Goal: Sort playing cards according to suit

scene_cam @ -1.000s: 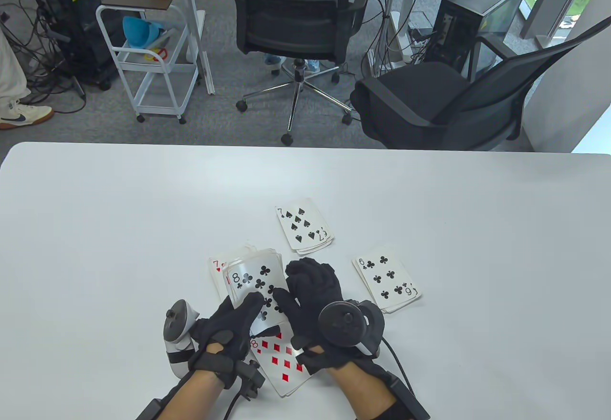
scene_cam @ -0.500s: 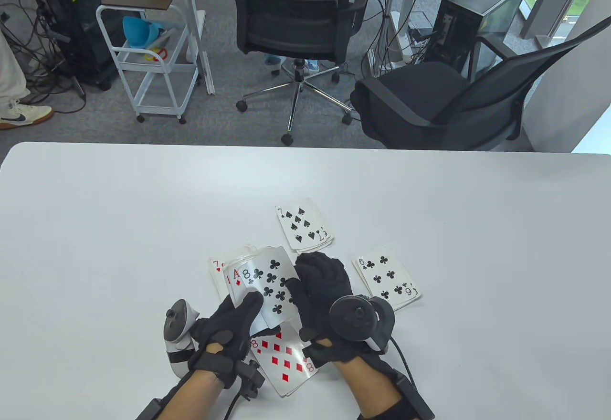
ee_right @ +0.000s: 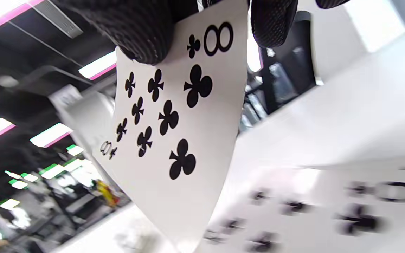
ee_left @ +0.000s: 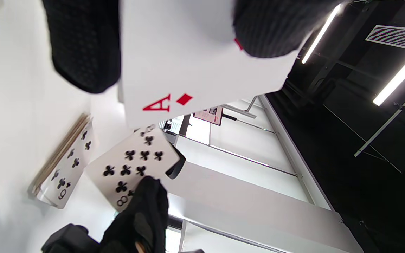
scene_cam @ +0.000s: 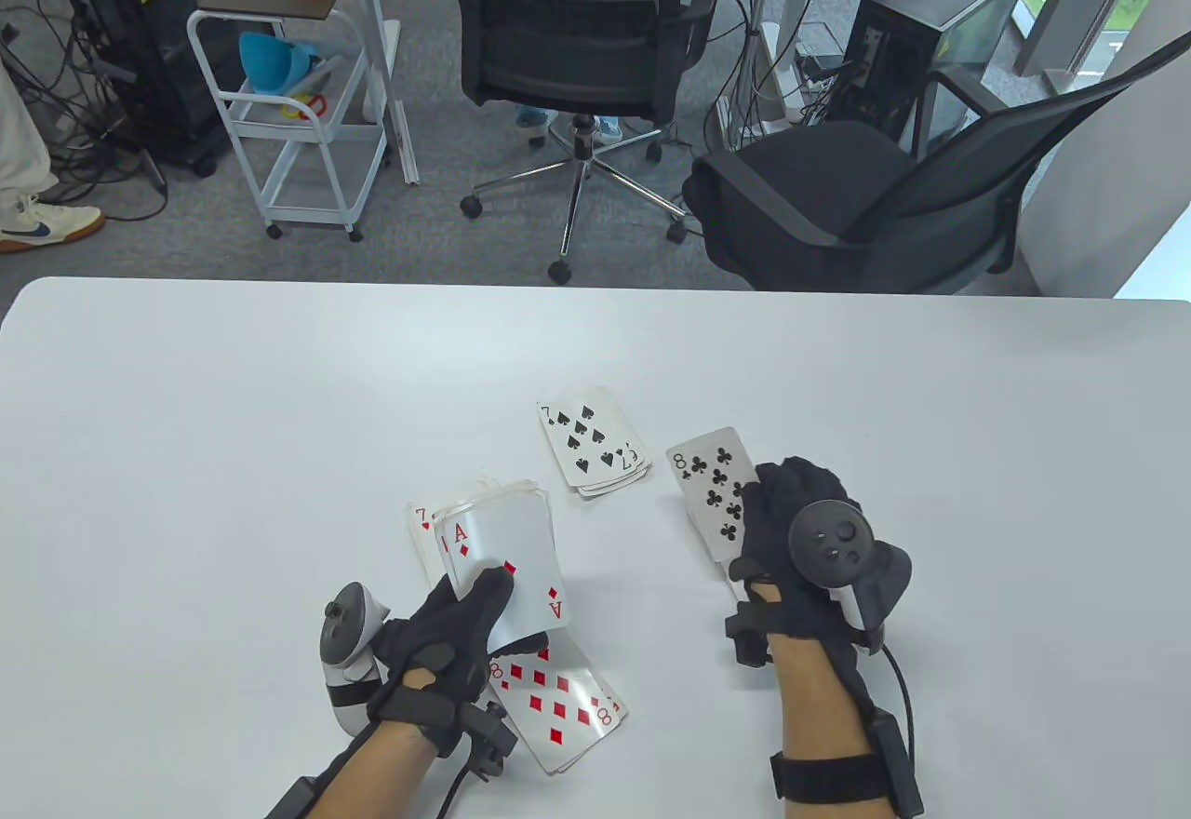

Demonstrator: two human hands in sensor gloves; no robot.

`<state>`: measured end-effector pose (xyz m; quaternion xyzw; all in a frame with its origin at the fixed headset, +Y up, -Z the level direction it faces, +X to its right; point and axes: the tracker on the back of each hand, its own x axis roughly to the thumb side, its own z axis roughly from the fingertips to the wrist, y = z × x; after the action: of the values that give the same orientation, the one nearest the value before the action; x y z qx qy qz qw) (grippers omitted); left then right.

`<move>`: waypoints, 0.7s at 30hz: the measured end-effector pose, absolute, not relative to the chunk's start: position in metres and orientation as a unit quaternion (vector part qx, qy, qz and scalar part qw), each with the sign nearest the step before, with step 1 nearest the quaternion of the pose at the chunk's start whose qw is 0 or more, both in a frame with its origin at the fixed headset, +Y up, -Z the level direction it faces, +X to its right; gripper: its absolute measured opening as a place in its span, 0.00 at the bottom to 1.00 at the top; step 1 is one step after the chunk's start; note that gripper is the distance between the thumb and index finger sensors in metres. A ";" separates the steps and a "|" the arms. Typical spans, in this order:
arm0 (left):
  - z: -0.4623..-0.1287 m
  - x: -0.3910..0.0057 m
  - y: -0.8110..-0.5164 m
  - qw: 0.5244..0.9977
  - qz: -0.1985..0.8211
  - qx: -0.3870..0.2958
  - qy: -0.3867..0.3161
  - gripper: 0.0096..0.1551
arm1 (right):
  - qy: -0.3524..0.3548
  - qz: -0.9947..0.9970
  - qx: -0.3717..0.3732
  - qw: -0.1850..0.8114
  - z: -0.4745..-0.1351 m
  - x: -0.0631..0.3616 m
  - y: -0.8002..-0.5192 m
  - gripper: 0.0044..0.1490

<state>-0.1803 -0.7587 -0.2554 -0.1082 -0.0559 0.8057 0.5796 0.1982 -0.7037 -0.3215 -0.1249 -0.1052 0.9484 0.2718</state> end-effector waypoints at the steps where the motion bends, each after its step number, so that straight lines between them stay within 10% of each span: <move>1: -0.255 -0.180 -0.759 0.579 0.806 -0.108 -0.056 0.30 | -0.076 0.953 -0.137 0.259 -0.324 0.202 -0.708 0.23; 7: -0.255 -0.179 -0.759 0.578 0.806 -0.110 -0.057 0.30 | 0.036 0.971 -0.180 0.153 -0.340 0.203 -0.741 0.23; 21: -0.255 -0.179 -0.759 0.579 0.805 -0.114 -0.056 0.30 | -0.058 0.980 -0.126 0.139 -0.332 0.171 -0.726 0.31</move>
<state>-0.1788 -0.7594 -0.2551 -0.1137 -0.0562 0.8054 0.5790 0.1708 -0.7258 -0.3316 -0.1257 -0.0582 0.9805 0.1395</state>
